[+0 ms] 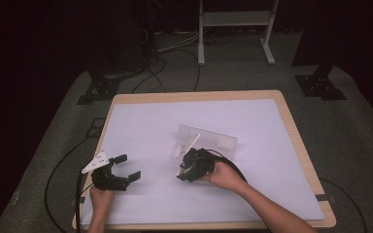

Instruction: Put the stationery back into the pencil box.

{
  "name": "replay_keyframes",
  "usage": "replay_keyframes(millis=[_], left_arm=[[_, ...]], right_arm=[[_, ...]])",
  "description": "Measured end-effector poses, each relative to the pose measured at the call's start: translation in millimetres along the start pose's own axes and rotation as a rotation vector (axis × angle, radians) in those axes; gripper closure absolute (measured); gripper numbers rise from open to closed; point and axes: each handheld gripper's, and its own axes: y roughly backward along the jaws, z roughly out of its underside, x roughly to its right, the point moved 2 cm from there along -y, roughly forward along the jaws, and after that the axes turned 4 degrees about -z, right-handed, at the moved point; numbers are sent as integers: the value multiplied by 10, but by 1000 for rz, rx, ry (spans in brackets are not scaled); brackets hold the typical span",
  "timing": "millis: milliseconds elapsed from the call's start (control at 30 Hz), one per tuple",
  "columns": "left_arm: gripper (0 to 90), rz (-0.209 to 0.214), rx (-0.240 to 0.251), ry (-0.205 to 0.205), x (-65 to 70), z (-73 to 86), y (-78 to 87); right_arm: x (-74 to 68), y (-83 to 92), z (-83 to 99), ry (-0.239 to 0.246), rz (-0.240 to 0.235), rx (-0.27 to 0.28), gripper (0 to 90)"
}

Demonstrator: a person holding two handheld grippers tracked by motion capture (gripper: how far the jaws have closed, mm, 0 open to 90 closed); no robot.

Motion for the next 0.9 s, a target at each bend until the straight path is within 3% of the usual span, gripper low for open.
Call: replay_keyframes(millis=[900], left_arm=[[0,1,-1,-3,-3,0,2]], right_arm=[[226,95,-225,-1,40,5,562]])
